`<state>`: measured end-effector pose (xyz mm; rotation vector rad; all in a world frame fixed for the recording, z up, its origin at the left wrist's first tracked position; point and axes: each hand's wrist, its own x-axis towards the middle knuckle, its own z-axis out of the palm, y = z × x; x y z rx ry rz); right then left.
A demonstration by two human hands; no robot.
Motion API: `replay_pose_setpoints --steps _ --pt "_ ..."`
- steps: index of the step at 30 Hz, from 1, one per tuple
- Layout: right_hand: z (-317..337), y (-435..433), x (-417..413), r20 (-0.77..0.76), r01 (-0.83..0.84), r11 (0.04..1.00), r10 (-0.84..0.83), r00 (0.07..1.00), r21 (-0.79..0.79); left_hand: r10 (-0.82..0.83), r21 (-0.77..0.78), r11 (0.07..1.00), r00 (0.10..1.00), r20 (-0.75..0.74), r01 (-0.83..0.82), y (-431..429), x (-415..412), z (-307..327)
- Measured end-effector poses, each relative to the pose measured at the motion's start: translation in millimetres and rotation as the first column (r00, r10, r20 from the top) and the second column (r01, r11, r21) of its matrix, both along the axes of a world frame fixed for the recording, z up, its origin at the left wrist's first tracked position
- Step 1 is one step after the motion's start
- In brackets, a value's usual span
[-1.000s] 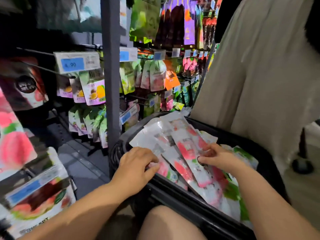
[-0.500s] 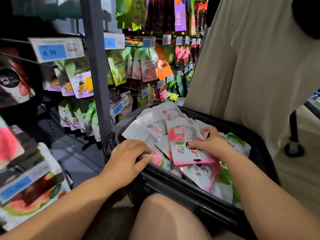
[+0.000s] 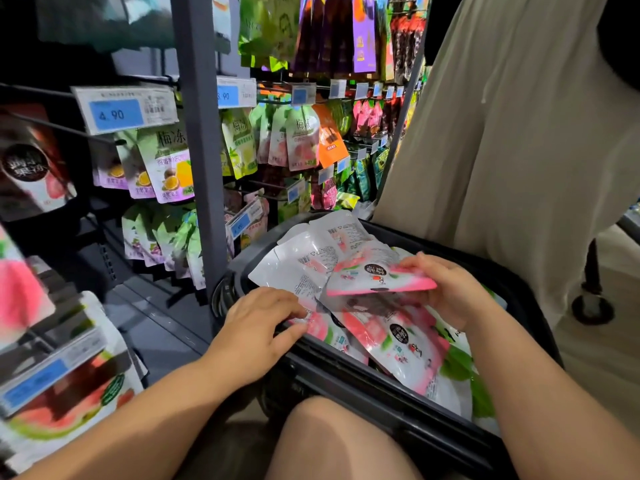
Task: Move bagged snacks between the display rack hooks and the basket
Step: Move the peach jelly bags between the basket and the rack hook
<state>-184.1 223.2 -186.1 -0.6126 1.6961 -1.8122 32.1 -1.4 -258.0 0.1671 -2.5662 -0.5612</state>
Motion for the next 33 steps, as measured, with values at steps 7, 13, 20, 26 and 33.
replay_pose_setpoints --steps 7,13,20,26,33 --pt "3.0 -0.2 10.2 -0.334 -0.014 0.997 0.037 0.942 0.071 0.003 -0.012 1.000 0.999 0.035 -0.002 -0.5 0.0 1.1" --pt "5.1 -11.2 16.9 -0.835 0.509 0.860 -0.308 0.455 -0.039 0.006 0.007 1.000 0.998 0.065 -0.006 0.9 0.7 4.2" --pt "4.9 -12.2 21.2 -0.534 0.416 0.900 -0.418 0.735 -0.131 0.005 0.037 0.999 0.998 0.058 -0.007 3.3 2.0 6.0" --pt "23.6 -26.9 36.0 -0.232 0.407 0.845 -0.498 0.836 -0.347 0.005 0.070 0.997 0.997 0.074 -0.010 5.2 1.4 10.5" --pt "43.3 -70.9 76.4 -0.034 0.129 0.952 -0.144 0.989 -0.278 -0.126 0.607 0.791 0.991 0.038 0.077 24.8 10.7 46.3"
